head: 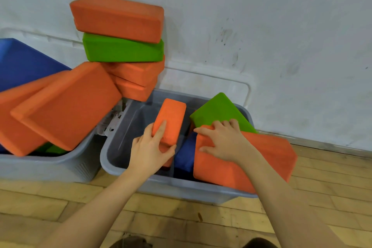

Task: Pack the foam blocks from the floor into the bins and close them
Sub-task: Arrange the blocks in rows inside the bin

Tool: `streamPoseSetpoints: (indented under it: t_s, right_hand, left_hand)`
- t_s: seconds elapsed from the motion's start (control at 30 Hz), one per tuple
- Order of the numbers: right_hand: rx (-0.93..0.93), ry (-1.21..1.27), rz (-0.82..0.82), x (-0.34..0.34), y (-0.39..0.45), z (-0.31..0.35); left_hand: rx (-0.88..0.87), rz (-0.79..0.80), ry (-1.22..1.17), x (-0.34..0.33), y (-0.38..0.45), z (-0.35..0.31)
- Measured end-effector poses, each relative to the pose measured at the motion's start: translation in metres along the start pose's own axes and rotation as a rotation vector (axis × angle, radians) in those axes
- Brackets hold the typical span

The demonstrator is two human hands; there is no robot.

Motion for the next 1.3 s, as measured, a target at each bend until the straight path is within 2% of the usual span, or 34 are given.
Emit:
streamPoseSetpoints:
  t_s: [0.07,0.27,0.5,0.7,0.77,0.87,0.97,1.07,1.2,1.3]
  right_hand:
    - [-0.012,0.031,-0.047,0.016,-0.001,0.000]
    - [-0.098,0.189,-0.465,0.085,0.006,0.012]
    - [-0.272,0.352,-0.594,0.114,0.024,0.030]
    - [-0.332,0.661,-0.907,0.124,0.023,0.035]
    - [-0.340,0.749,-0.939,0.110,0.028,0.037]
    - [-0.344,0.777,-0.906,0.074,0.032,0.045]
    - [-0.330,0.792,-0.832,0.034,0.029,0.054]
    - [-0.362,0.784,-0.657,-0.010,0.028,0.059]
    - [-0.362,0.690,-0.269,-0.062,0.030,0.065]
    - [-0.331,0.599,-0.133,-0.077,0.031,0.071]
  left_hand:
    - [0.023,-0.007,0.001,0.007,0.003,0.003]
    - [0.109,-0.084,-0.044,0.044,0.021,0.015]
    - [0.134,-0.095,0.013,0.088,0.037,0.045]
    - [0.081,-0.100,0.039,0.087,0.038,0.055]
    - [0.117,-0.081,0.027,0.077,0.034,0.062]
    - [0.199,-0.081,-0.083,0.061,0.024,0.079]
    - [0.199,-0.076,-0.094,0.042,0.017,0.084]
    - [0.239,-0.047,-0.103,0.020,0.014,0.085]
    - [0.261,0.048,-0.089,-0.010,0.004,0.096]
    - [0.236,0.086,0.023,-0.016,0.002,0.095]
Point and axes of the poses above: each hand's wrist, its own y-axis towards the middle knuckle, its own x-axis out of the back of the hand, z = x × y, the point moved 8 cm from there along y, towards the middle knuckle, and after that the axes turned 1 degree about -y, right-handed, at the moved point
